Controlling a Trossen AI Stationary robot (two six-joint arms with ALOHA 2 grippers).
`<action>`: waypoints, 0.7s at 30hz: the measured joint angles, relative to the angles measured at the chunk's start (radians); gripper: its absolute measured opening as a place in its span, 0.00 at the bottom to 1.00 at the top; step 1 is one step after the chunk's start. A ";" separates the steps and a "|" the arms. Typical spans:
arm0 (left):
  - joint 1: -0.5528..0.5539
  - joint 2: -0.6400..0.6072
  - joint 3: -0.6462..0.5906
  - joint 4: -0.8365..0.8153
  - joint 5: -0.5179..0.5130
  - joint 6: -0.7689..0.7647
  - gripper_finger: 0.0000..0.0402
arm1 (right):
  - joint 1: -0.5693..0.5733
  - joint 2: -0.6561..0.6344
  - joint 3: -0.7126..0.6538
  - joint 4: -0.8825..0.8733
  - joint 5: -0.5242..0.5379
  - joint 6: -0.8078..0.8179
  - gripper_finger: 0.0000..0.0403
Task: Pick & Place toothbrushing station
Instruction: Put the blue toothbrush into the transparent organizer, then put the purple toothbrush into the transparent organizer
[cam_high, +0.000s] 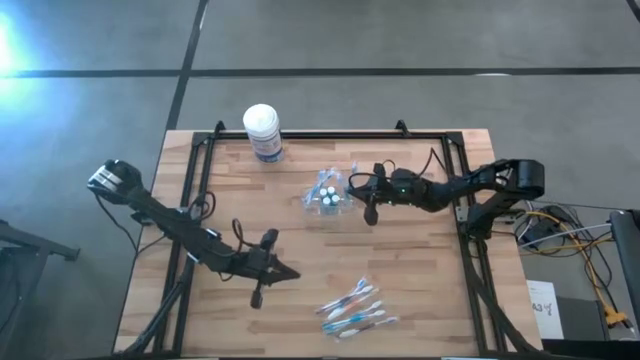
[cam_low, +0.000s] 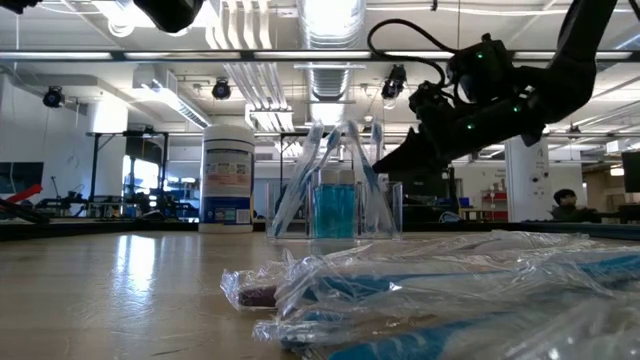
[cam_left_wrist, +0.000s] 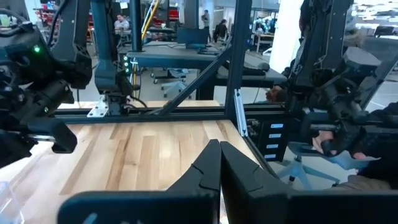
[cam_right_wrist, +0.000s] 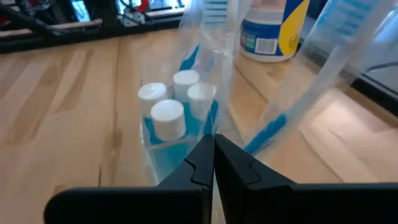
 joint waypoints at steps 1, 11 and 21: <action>-0.001 0.000 0.001 -0.003 -0.001 0.000 0.01 | 0.000 -0.005 -0.007 0.000 0.017 -0.001 0.02; -0.004 0.001 0.002 -0.015 -0.049 -0.017 0.02 | 0.000 -0.096 -0.058 -0.012 -0.008 0.024 0.03; -0.005 0.001 0.008 -0.025 -0.049 -0.025 0.02 | 0.000 -0.235 -0.085 -0.154 0.113 0.051 0.30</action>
